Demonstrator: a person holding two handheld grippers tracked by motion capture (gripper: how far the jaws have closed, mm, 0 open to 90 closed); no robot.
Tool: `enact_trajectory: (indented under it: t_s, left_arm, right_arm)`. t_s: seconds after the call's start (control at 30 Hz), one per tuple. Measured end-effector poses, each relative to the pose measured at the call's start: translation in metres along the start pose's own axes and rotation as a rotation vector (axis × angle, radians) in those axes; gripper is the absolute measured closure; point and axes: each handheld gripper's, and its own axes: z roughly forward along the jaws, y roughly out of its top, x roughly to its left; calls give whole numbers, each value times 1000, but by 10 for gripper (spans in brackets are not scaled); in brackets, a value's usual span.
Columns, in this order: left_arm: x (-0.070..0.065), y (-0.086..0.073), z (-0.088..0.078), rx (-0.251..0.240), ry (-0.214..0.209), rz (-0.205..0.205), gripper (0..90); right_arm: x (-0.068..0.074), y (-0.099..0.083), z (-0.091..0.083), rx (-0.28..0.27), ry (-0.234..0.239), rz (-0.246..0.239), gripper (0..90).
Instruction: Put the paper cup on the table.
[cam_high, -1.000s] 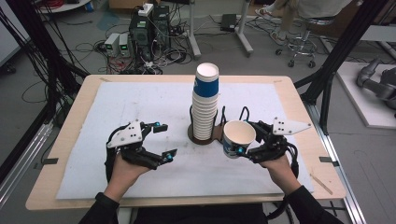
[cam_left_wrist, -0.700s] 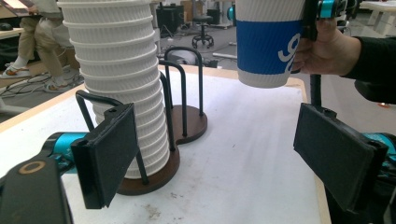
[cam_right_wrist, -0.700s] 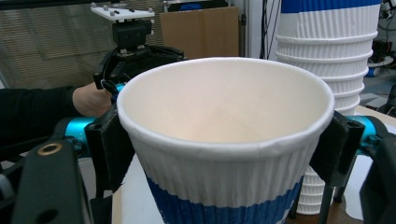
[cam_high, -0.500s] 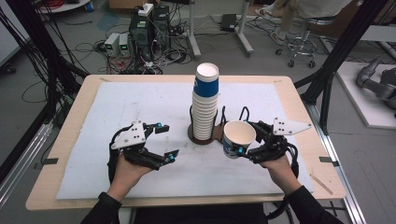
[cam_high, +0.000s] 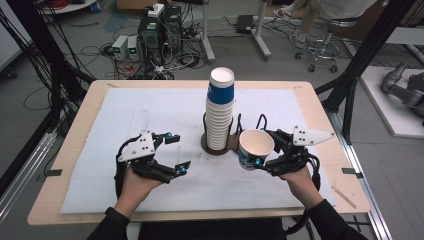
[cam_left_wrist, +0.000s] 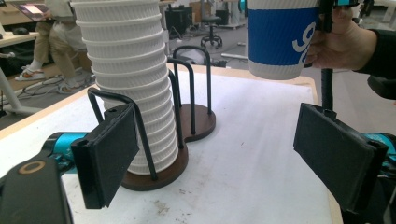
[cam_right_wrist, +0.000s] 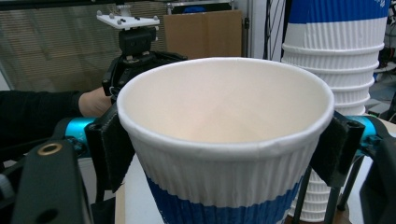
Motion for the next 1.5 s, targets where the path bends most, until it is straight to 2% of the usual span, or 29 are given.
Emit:
enact_trajectory:
  t_s: [0.3, 0.53, 1.07, 1.5]
  left_arm:
    - [0, -1, -2, 2, 10, -5, 139]
    - [1, -5, -2, 34, 36, -1, 140]
    - [3, -7, -4, 37, 49, -12, 140]
    - [5, -7, -5, 19, 46, -25, 140]
  right_arm:
    - [-2, 4, -4, -9, -23, -8, 208]
    - [-8, 9, -13, -23, -61, -6, 208]
    - [-33, 17, -47, -75, -210, -1, 208]
    - [-59, 7, -72, -71, -357, 36, 208]
